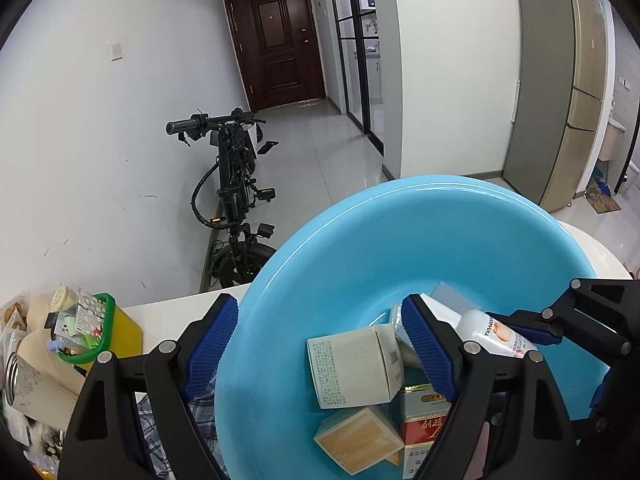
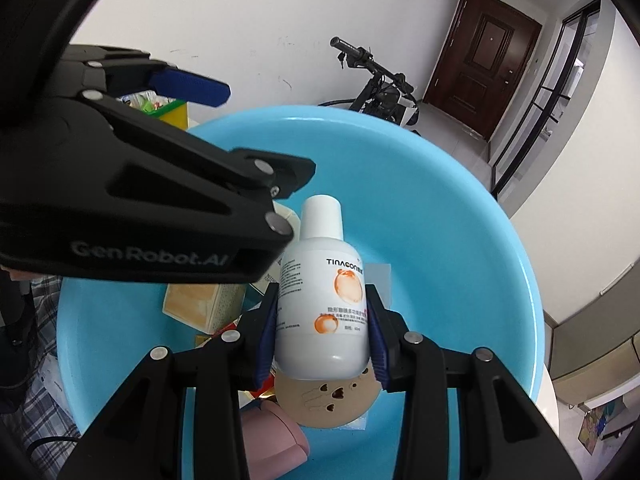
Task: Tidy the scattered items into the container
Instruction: 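Lower the white bottle into the basin and open the right gripper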
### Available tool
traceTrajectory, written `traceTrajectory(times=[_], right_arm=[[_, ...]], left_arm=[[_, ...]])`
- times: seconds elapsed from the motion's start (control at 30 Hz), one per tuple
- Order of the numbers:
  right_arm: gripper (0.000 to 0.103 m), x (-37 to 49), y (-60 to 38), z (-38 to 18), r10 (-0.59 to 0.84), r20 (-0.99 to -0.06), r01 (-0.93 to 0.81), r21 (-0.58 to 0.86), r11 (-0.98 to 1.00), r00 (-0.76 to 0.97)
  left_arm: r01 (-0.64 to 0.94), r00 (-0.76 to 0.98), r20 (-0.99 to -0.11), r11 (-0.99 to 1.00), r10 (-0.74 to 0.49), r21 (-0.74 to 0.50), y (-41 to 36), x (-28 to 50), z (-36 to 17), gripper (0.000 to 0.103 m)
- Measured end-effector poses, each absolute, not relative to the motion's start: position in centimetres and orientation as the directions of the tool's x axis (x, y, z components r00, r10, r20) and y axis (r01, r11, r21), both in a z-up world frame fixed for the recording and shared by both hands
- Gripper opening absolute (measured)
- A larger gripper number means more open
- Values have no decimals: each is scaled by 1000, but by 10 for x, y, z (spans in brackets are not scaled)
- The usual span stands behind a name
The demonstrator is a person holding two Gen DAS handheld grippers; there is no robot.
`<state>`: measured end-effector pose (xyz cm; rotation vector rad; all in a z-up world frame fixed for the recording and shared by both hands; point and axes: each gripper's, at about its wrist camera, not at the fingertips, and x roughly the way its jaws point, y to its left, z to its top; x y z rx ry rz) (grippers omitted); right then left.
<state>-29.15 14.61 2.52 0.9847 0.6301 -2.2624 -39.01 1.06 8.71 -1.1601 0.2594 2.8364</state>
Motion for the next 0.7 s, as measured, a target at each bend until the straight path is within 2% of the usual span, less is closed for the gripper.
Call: traceTrajectory(times=[0.33,0.4,0.43,0.6,0.7], right_arm=[[40,-298,149,19,-311,-786,668,-169,-724,-535],[54,-299,150,20,-304,-785,662,-175,-728,-541],[67,-298,151,21,-299,-782,658,-181,-731,-547],[81,-300,155,30,-293,-758,636,-200,-746,-583],[83,-301,158,34,-286,-750,621,-205,-757,-596]], left_arm=[[-116,-713,-701,-985,-7,127,6,-391,89,86],[-118,-714,-700,-985,-6,128,6,-391,89,86],[-119,-714,-700,-984,-6,129,6,-390,89,86],[-119,-717,-697,-984,-5,129,6,-389,90,86],[-113,-719,-695,-986,-6,125,5,-390,91,86]])
